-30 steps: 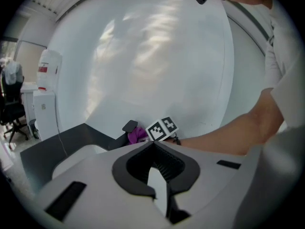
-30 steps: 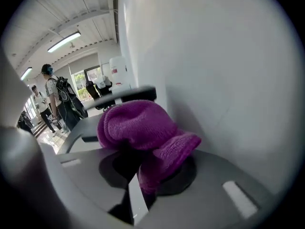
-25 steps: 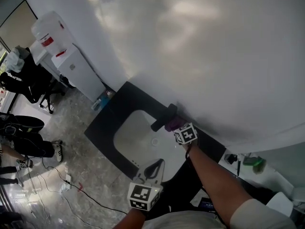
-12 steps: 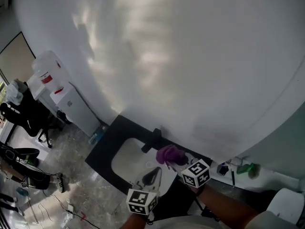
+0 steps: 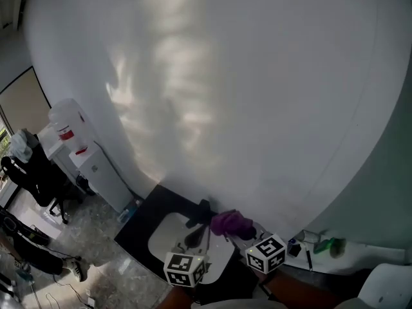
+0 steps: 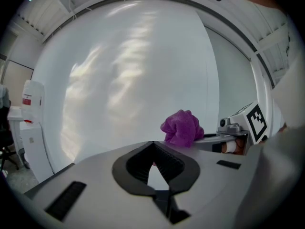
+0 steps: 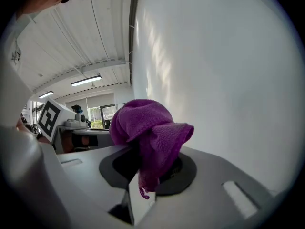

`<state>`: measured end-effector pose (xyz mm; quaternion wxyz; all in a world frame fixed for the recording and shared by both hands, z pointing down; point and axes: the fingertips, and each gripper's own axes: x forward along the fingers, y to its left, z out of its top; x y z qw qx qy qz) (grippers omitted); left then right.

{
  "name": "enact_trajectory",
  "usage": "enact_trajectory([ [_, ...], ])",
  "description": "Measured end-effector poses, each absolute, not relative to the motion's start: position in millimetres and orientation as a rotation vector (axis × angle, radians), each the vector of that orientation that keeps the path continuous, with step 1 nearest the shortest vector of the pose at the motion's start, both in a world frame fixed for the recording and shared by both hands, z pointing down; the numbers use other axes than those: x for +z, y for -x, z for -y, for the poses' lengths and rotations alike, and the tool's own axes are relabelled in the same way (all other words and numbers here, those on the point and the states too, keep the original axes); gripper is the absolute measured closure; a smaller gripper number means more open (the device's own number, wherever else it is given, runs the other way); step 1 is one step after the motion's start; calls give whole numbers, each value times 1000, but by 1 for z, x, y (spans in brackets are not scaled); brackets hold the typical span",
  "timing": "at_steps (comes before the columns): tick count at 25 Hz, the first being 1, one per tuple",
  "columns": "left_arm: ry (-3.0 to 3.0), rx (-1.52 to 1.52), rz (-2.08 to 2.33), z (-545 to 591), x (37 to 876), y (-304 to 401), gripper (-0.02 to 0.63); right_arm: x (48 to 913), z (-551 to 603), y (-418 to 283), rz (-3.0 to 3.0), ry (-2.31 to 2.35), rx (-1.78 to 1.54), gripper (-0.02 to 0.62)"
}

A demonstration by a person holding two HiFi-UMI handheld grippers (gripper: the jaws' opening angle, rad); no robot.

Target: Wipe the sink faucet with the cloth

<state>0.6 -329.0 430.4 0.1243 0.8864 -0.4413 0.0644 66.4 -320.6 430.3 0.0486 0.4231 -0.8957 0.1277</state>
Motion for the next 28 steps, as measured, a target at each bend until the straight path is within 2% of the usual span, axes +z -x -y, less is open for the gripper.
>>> enact_trajectory([
  [28,-2586,143,1287,321,416,-6,600,418,312,-71,2745,-1311,408,528],
])
